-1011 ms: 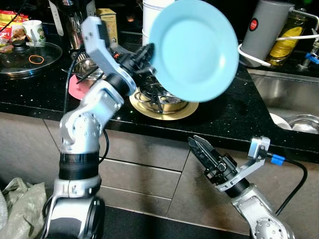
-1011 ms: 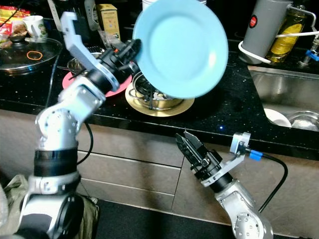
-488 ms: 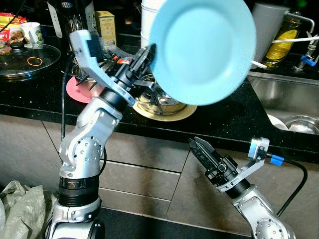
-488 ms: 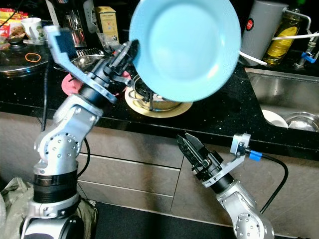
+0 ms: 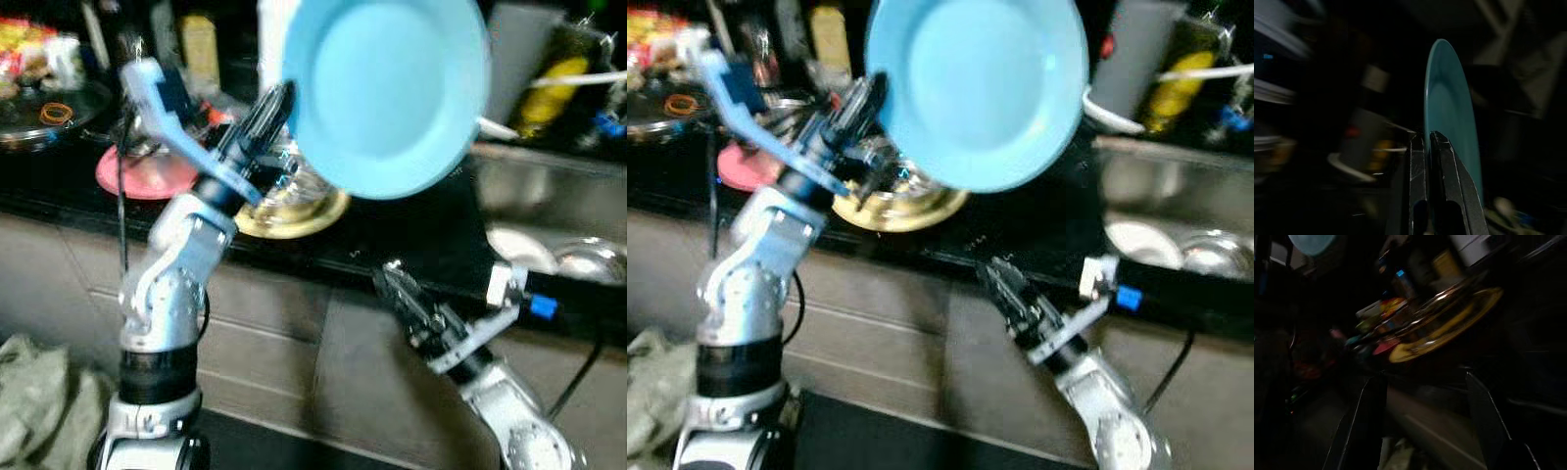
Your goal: Kitchen organization
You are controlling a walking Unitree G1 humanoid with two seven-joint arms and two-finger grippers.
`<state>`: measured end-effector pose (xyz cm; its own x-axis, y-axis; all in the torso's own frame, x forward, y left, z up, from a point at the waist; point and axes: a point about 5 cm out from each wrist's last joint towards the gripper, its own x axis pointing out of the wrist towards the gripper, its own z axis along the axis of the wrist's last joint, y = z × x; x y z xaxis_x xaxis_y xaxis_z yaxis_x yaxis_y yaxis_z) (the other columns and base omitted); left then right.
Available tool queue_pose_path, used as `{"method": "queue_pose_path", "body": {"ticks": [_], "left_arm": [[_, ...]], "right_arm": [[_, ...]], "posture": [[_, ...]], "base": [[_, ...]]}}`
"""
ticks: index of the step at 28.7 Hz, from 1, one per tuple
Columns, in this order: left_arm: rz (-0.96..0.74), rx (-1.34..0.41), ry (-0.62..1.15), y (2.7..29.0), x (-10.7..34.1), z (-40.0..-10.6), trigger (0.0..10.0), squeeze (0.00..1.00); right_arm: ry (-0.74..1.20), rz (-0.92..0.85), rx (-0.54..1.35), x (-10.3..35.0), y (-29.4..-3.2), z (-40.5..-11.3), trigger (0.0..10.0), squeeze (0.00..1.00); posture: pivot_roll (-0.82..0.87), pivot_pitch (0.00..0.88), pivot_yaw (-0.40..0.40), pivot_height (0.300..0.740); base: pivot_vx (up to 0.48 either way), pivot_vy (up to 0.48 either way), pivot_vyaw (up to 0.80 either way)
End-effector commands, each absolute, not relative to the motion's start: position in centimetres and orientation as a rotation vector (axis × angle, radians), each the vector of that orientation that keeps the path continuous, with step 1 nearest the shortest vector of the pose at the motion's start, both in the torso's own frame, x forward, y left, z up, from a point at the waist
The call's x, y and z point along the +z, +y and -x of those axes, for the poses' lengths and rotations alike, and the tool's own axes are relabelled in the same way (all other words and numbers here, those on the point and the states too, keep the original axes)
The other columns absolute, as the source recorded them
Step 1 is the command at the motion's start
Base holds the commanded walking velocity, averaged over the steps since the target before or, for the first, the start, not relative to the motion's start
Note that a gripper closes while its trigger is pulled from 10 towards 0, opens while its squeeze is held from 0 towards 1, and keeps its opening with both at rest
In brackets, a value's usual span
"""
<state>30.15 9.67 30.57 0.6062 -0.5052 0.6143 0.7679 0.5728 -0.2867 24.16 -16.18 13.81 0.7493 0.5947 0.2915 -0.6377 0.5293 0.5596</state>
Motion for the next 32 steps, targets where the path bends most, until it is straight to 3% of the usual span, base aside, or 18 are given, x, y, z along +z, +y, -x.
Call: {"method": "queue_pose_path", "body": {"ticks": [1,6,10,25,32], "left_arm": [[0.582,-0.785,-0.504,9.7,30.4,-30.2,10.0,0.0],[0.588,-0.795,-0.508,9.4,30.5,-30.2,10.0,0.0],[0.599,-0.782,-0.512,9.6,30.6,-30.3,10.0,0.0],[0.575,-0.667,-0.556,12.0,31.8,-32.3,10.0,0.0],[0.587,-0.657,-0.547,12.1,31.8,-32.6,10.0,0.0]], "right_arm": [[-0.058,-0.701,0.739,13.6,-16.1,-23.9,10.0,0.0],[-0.072,-0.719,0.778,13.9,-16.0,-23.7,10.0,0.0],[-0.077,-0.718,0.781,14.0,-16.1,-23.7,10.0,0.0],[-0.054,-0.696,0.789,13.6,-16.0,-23.8,10.0,0.0],[-0.054,-0.703,0.79,13.5,-16.0,-23.8,10.0,0.0]], "posture": [[0.05,0.0,-0.072,0.74],[0.05,0.0,-0.073,0.74],[0.05,0.0,-0.076,0.74],[0.05,0.0,-0.073,0.74],[0.05,0.0,-0.074,0.74]], "base": [[0.0,-0.469,-0.8],[0.0,-0.469,-0.8],[0.0,-0.387,0.0],[0.0,0.0,0.0],[0.0,-0.343,0.0]]}}
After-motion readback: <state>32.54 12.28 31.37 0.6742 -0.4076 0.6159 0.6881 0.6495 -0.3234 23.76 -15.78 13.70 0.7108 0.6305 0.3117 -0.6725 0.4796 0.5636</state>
